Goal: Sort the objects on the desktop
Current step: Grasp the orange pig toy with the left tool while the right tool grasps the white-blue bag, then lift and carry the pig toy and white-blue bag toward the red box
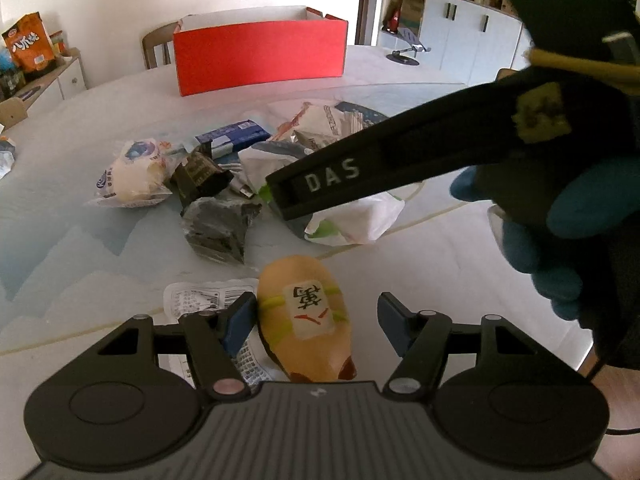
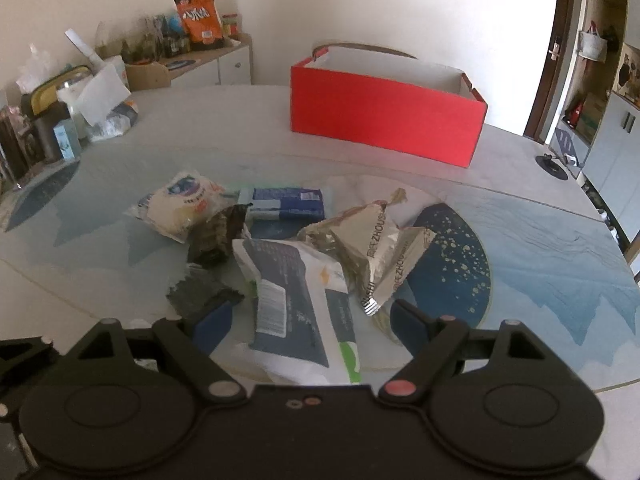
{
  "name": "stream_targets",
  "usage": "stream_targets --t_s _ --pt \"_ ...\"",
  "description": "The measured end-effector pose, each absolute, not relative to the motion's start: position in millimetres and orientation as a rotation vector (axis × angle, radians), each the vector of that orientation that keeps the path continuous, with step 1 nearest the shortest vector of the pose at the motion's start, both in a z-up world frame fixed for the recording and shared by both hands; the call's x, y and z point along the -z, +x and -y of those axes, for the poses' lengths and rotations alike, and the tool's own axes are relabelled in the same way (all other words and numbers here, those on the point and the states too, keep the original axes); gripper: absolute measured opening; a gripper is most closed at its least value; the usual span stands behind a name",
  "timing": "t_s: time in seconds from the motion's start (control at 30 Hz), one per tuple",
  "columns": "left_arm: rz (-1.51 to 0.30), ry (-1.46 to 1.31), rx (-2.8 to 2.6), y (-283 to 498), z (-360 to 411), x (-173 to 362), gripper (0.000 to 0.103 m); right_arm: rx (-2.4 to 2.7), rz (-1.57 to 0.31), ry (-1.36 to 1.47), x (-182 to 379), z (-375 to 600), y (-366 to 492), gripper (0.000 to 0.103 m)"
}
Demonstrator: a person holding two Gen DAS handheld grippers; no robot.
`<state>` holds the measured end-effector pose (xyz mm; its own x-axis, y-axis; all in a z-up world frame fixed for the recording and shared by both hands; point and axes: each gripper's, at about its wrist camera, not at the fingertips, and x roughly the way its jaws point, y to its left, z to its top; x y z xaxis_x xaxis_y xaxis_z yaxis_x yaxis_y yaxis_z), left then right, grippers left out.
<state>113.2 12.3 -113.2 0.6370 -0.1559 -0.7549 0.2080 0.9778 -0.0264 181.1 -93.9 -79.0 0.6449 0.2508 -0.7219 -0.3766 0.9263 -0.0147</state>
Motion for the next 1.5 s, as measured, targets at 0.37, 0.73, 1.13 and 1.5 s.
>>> stream_targets --t_s 0.37,0.73,1.13,1.5 --pt "-0.869 0.073 0.191 124.7 -12.0 119.7 0.060 -0.339 -0.857 -0.179 100.5 89.7 204.8 0.085" --pt "-0.903 0.052 0.196 128.9 -13.2 124.6 0.048 -0.340 -0.889 -0.155 106.5 89.8 212.6 0.083" --pt "-0.889 0.037 0.211 130.4 -15.2 120.8 0.045 -0.317 -0.905 -0.163 106.6 90.6 214.6 0.039" --pt "-0.861 0.024 0.212 132.1 -23.0 103.0 0.045 -0.310 -0.884 -0.121 88.2 96.8 207.1 0.035"
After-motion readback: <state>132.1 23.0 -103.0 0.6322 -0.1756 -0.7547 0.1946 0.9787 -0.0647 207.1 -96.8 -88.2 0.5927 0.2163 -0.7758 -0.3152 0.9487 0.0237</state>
